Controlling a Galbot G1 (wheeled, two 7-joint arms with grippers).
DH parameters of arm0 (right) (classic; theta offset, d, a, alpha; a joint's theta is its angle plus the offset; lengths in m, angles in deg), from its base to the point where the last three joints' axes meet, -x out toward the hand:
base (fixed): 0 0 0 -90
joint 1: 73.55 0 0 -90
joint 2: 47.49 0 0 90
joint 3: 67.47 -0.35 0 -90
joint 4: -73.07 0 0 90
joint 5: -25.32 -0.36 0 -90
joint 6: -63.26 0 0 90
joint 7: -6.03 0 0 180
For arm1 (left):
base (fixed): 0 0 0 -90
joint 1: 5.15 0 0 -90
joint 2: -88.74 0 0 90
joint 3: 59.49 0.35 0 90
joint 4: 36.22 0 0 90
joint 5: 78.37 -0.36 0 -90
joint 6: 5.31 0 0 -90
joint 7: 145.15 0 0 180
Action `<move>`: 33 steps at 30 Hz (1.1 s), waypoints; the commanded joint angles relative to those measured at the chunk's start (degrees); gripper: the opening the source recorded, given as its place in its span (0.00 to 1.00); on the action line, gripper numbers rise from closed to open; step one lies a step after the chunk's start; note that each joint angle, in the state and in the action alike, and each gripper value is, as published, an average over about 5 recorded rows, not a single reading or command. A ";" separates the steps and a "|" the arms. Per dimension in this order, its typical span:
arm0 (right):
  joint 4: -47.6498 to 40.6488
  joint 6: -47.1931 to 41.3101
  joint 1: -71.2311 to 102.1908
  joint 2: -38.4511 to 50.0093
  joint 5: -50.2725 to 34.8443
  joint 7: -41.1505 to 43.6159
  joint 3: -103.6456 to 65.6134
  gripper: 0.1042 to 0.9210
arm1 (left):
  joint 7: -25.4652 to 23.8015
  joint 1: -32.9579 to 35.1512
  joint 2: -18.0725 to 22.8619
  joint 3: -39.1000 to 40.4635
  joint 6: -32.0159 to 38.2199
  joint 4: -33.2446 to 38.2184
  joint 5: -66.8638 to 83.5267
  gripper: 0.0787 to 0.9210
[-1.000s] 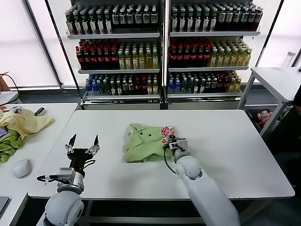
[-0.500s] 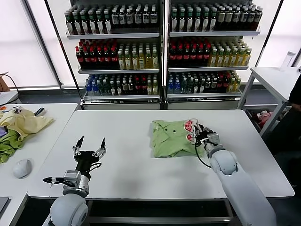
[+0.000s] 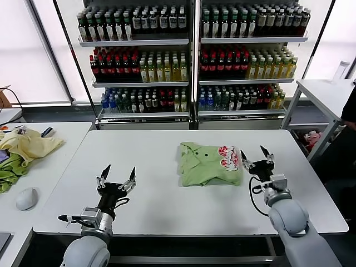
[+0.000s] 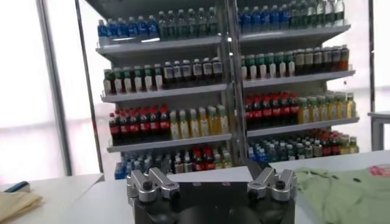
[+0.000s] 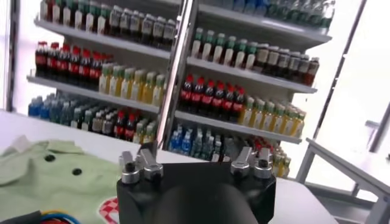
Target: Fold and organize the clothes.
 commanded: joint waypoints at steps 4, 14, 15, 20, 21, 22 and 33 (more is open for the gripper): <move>17.49 2.09 21.94 -1.61 -1.72 0.93 -12.56 0.87 | -4.20 2.06 1.66 -0.31 0.01 2.82 3.19 0.88; 19.93 3.25 23.04 -3.89 0.47 -1.26 -12.11 0.88 | -6.80 2.77 2.92 -0.73 0.01 4.60 3.40 0.88; 20.12 3.20 23.15 -4.08 0.61 -1.44 -12.09 0.88 | -6.85 2.85 3.09 -0.73 0.02 4.56 3.34 0.88; 20.86 3.20 23.94 -4.62 1.16 -1.85 -12.08 0.88 | -7.04 3.05 3.48 -0.97 -0.02 4.82 3.13 0.88; 20.95 3.21 24.07 -4.65 1.28 -1.84 -12.04 0.88 | -7.08 3.07 3.49 -1.05 -0.03 4.88 3.09 0.88; 20.99 3.22 24.16 -4.69 1.39 -1.83 -12.00 0.88 | -7.11 3.08 3.49 -1.11 -0.03 4.92 3.05 0.88; 21.17 3.26 23.77 -4.38 1.71 -2.57 -11.88 0.88 | -7.62 4.20 4.22 -1.36 0.48 5.21 2.32 0.88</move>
